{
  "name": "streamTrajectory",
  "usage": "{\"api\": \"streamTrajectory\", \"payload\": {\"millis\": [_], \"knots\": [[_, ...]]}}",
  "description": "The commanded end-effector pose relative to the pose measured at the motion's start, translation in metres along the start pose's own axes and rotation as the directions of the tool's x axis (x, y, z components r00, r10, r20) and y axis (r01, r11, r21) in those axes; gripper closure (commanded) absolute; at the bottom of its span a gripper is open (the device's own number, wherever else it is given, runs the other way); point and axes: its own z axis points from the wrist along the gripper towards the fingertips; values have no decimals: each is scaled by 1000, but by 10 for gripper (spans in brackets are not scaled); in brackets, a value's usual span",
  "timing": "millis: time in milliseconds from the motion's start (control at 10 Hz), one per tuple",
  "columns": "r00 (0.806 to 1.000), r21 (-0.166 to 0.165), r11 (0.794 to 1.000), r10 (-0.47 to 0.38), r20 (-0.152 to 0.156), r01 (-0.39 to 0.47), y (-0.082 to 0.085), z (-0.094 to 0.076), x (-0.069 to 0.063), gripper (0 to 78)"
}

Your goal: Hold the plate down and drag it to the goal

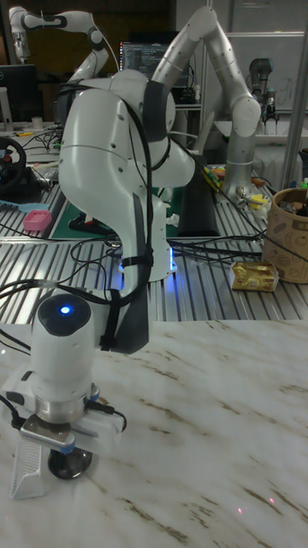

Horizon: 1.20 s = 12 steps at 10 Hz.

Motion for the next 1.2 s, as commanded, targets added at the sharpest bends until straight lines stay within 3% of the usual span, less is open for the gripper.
{"api": "streamTrajectory", "payload": {"millis": [100, 500, 800, 1200], "knots": [[1000, 20, 1000, -22, 16, 22, -17, 10, -6, 776], [1000, 16, 1000, 12, -1, -12, -16, 9, -5, 776], [998, -5, 999, 48, -27, -48, -8, 2, 0, 776], [998, -14, 999, 50, -31, -50, -1, -5, 4, 776]]}}
